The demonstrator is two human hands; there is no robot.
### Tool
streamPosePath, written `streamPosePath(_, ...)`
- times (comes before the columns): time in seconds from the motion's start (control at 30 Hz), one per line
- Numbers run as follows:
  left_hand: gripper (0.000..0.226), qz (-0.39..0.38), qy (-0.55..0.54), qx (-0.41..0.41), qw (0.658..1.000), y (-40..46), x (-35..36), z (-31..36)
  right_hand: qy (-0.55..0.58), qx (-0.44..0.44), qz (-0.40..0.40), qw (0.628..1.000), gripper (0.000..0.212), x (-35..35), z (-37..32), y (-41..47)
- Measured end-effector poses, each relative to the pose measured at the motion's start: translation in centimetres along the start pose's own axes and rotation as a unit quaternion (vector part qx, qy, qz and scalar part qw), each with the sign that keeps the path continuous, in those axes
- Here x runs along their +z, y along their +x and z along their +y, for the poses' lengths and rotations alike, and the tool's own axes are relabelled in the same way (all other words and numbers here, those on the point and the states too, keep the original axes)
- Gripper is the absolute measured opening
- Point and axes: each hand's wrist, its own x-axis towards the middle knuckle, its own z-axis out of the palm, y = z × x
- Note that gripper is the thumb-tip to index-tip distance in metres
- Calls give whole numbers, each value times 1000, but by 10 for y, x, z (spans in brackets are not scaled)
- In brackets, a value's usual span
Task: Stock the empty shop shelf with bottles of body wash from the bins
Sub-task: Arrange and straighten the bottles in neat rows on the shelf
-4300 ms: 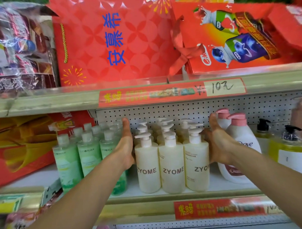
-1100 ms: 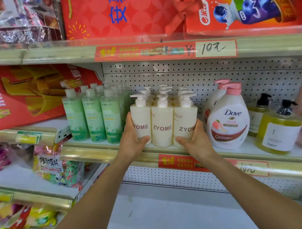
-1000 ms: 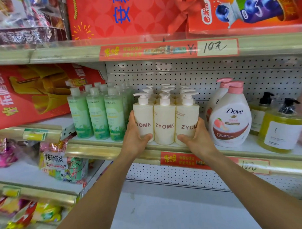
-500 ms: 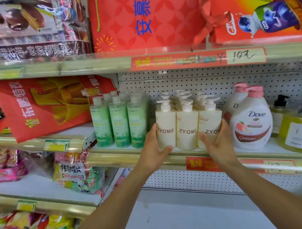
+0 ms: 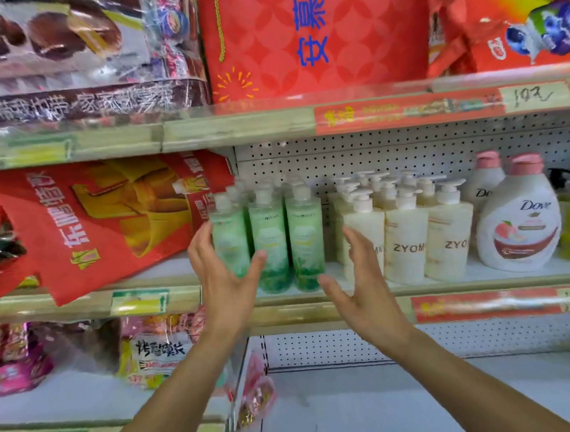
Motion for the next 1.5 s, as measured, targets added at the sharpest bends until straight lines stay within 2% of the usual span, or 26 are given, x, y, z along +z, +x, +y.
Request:
streamPosePath(0.13, 119, -76, -88, -138, 984, 39, -16, -19, 68, 114, -27, 991, 84, 20, -25, 20)
streamPosePath(0.27, 126, -184, -64, -187, 963, 70, -23, -25, 95, 212, -47, 972, 106, 27, -28, 52)
streamPosePath(0.4, 100, -257, -92, -227, 935, 84, -24, -31, 119, 270, -55, 954, 131, 39, -16, 70)
streamPosePath(0.47, 76, -280, -113, -215, 929, 84, -24, -32, 140, 260, -53, 954, 129, 46, -11, 72)
streamPosePath(0.5, 64, -283, -123, -203, 929, 84, -23, -33, 145, 256, -53, 954, 123, 47, -11, 72)
streamPosePath(0.57, 58, -276, -147, -196, 929, 83, -20, -32, 155, 252, -49, 954, 111, 49, -11, 74)
streamPosePath(0.73, 77, -265, -162, -209, 927, 82, -15, -40, 126, 266, -25, 955, 90, 56, -12, 77)
streamPosePath(0.83, 73, -251, -164, -212, 930, 78, -10, -38, 98, 263, -7, 960, 65, 62, -10, 77)
streamPosePath(0.93, 73, -248, -170, -212, 930, 78, -8, -39, 94, 260, -2, 961, 54, 65, -9, 76)
streamPosePath(1.1, 77, -256, -177, -212, 926, 83, -8, -41, 71, 250, -12, 965, 55, 62, -10, 75)
streamPosePath(1.23, 102, -263, -175, -189, 930, 97, -13, -42, 76, 238, -18, 968, 49, 52, -18, 83)
streamPosePath(1.33, 121, -272, -178, -215, 921, 114, -17, -39, 105, 226, 2, 968, 69, 39, -28, 93)
streamPosePath(1.43, 99, -267, -272, -298, 875, 133, -21, -36, 167, 305, 22, 937, 95, 31, -27, 113)
streamPosePath(1.47, 95, -256, -293, -321, 864, 138, -20, -37, 221, 338, 33, 914, 99, 31, -23, 122)
streamPosePath(1.5, 99, -250, -301, -338, 856, 140, -18, -39, 284, 353, 43, 890, 92, 32, -18, 130)
